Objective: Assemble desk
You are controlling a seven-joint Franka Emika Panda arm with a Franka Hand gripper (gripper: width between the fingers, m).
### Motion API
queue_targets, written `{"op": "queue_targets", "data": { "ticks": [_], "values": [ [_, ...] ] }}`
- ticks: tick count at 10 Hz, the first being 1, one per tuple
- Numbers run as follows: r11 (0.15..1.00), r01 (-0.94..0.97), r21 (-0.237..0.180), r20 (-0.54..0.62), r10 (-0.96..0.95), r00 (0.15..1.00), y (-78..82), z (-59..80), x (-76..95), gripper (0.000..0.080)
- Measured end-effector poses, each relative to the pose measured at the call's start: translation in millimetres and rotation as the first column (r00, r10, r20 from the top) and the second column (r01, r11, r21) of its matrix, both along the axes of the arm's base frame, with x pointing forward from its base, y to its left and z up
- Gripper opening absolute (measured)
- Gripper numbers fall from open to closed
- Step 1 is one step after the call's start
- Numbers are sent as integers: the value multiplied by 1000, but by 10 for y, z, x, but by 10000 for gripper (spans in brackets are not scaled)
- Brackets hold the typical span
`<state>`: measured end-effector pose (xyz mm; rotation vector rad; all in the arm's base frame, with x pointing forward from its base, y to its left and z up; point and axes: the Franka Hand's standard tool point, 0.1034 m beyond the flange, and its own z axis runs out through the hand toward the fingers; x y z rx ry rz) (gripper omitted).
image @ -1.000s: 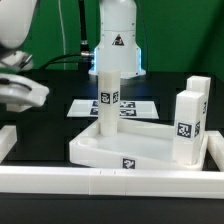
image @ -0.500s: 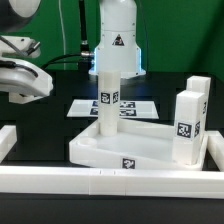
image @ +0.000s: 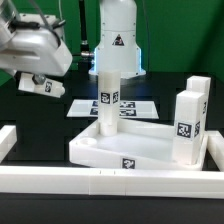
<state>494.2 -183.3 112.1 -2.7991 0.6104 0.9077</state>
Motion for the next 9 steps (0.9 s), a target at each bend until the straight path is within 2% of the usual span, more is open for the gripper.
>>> {"op": "queue_targets", "data": {
  "ticks": [1,5,7,8,9],
  "values": [
    [1000,-7,-29,75,9,997,-7,22,140,288],
    [987,5,-158,347,51,937,-30,-6,274,288],
    [978,0,-208,467,100,878,185,134,445,288],
    [968,2,-252,556,144,818,291,230,556,288],
    [967,7,-256,575,146,805,422,281,553,288]
  ]
}}
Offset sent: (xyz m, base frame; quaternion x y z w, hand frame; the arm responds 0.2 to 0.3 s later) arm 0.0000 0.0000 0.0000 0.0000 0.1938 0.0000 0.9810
